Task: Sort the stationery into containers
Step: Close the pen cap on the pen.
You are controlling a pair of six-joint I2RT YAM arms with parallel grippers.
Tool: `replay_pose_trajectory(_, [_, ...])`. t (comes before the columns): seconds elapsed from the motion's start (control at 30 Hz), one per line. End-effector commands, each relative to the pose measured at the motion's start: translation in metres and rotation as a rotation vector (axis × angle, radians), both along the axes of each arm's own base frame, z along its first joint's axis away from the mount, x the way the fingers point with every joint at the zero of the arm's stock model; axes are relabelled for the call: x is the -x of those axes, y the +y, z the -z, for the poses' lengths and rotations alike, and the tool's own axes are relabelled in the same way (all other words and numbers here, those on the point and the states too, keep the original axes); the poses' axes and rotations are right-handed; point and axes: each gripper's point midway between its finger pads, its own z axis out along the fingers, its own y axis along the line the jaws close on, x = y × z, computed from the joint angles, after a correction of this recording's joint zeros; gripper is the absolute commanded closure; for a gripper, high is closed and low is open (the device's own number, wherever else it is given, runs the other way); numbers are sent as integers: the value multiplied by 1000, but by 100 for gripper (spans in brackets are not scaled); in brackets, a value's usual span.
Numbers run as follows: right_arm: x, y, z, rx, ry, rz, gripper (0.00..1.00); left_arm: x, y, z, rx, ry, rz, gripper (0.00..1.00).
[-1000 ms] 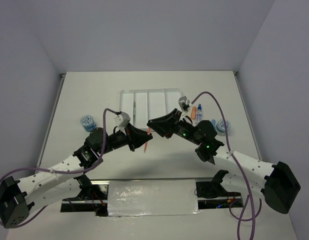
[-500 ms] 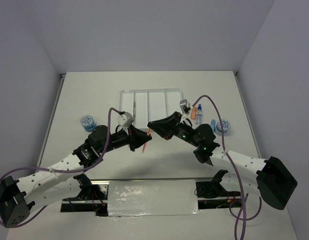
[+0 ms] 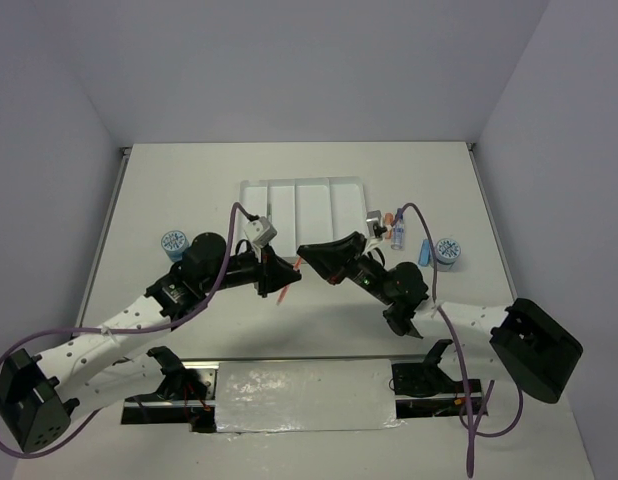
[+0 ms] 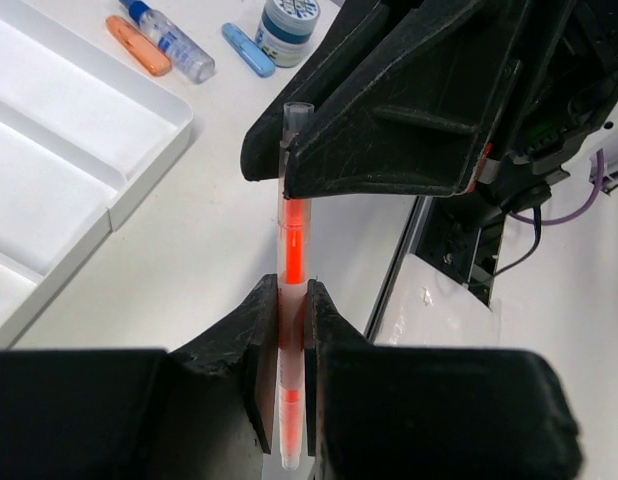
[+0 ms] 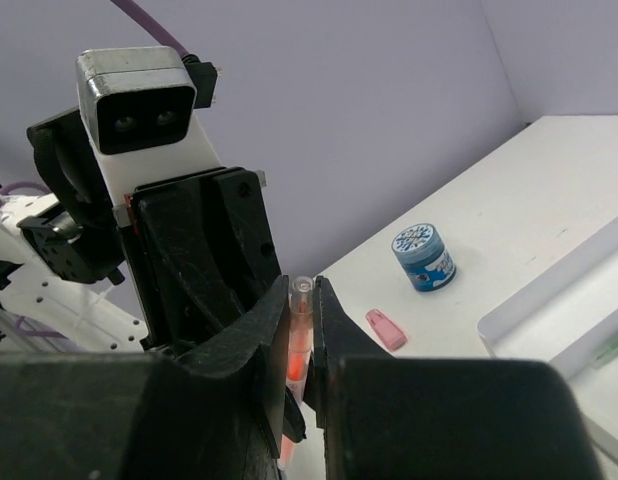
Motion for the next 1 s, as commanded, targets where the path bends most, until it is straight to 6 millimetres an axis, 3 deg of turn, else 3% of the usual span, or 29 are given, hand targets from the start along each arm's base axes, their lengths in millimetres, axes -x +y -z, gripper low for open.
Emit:
replay_pose_trajectory(0.0, [37, 17, 100, 256, 167, -160, 100, -8, 11, -155, 345, -393, -43, 100])
replay_pose_trajectory(0.23, [42, 31, 128, 332, 207, -182, 100, 0, 13, -168, 359, -421, 0, 100])
replay_pose_trajectory(0.43, [45, 31, 147, 349, 254, -195, 100, 0, 23, -183, 379, -459, -9, 100])
replay_pose_trajectory(0.73, [57, 40, 160, 418, 238, -225, 100, -5, 25, -185, 418, -423, 37, 100])
replay_pose_trajectory(0.97, [64, 54, 181, 468, 280, -248, 100, -9, 38, -213, 452, -464, 33, 100])
